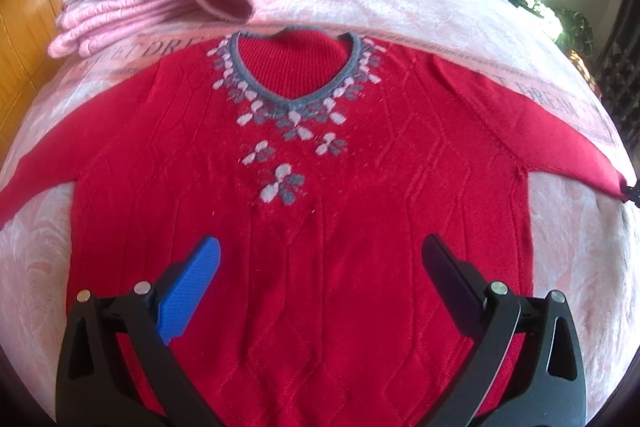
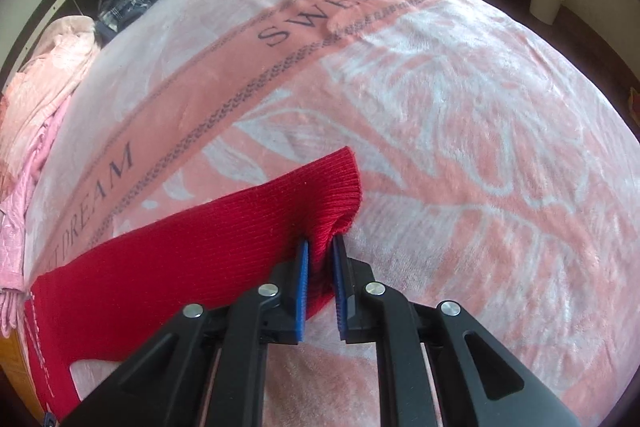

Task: Fold small clothes
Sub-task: 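Fold the held sleeve across the sweater body with the right tool, release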

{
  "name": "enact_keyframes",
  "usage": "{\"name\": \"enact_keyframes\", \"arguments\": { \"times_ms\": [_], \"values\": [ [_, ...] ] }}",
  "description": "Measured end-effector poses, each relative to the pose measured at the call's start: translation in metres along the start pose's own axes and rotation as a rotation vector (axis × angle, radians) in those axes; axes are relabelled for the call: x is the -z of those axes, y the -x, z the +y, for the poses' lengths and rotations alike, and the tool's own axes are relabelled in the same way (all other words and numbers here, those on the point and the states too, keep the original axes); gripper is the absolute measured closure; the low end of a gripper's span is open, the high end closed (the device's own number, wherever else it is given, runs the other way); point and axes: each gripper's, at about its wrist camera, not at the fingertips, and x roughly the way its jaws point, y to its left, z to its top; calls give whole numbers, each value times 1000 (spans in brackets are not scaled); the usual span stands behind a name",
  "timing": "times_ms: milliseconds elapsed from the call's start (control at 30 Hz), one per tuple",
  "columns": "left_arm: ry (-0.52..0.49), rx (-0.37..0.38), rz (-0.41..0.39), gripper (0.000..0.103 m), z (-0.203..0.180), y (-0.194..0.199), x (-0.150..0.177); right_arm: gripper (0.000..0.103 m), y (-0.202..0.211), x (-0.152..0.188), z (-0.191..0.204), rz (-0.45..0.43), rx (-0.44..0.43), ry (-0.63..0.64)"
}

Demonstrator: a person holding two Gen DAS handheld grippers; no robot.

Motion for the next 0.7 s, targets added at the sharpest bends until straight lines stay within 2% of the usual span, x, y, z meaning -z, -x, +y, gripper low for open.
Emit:
{"name": "enact_keyframes", "arguments": {
  "times_ms": [133,233,333,533,700],
  "values": [
    [17,0,-3,3,12,1,3,92,22,2,25,-89,34,56],
    [31,2,-7,3,23,4,4,92,46,6,52,-160,-18,86],
    [40,-3,-16,3,34,7,4,92,60,17,94,-186,-46,170],
    [68,-13,-26,3,58,13,4,92,75,66,207,-187,-144,392],
    [95,-17,-27,3,79,15,6,92,70,106,280,-121,-246,482]
  ]
}}
